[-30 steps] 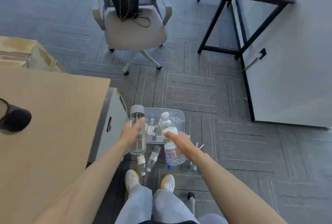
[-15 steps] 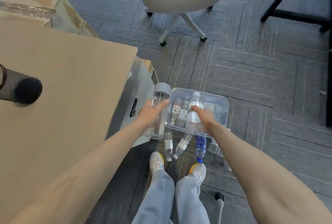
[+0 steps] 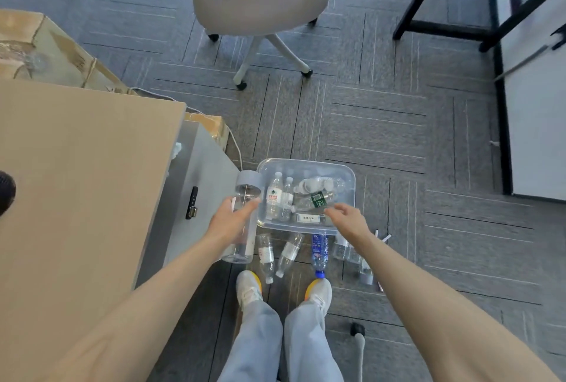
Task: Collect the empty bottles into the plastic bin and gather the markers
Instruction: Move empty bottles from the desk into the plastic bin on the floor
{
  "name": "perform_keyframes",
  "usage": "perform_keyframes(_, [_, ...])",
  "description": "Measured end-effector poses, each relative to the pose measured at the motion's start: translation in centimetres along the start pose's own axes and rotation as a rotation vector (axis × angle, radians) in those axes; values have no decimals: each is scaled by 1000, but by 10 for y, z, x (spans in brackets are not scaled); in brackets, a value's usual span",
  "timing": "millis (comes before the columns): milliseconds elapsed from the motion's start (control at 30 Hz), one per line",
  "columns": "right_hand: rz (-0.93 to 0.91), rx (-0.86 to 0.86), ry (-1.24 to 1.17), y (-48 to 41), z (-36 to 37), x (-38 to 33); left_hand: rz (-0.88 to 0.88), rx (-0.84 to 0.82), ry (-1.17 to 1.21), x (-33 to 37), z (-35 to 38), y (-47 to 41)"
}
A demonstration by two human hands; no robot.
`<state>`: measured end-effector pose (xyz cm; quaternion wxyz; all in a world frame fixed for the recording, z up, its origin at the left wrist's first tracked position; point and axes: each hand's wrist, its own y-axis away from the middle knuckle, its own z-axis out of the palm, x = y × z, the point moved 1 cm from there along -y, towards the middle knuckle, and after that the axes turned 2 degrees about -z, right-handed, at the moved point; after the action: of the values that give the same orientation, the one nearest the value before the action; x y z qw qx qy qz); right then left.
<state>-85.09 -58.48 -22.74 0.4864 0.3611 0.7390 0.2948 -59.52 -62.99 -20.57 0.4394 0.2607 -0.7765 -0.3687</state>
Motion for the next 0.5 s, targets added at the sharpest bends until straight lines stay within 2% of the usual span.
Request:
perform_keyframes(133, [-8,42,19,21,-21,-3,21,-22,-43,17,23,3])
perform_keyframes(300, [-74,87,183,38,-34,-8,23,-70,-130,31,58,-5])
perform_keyframes(500, [-118,77,211,31,-42,9,40,-36,-175,30,90,-28])
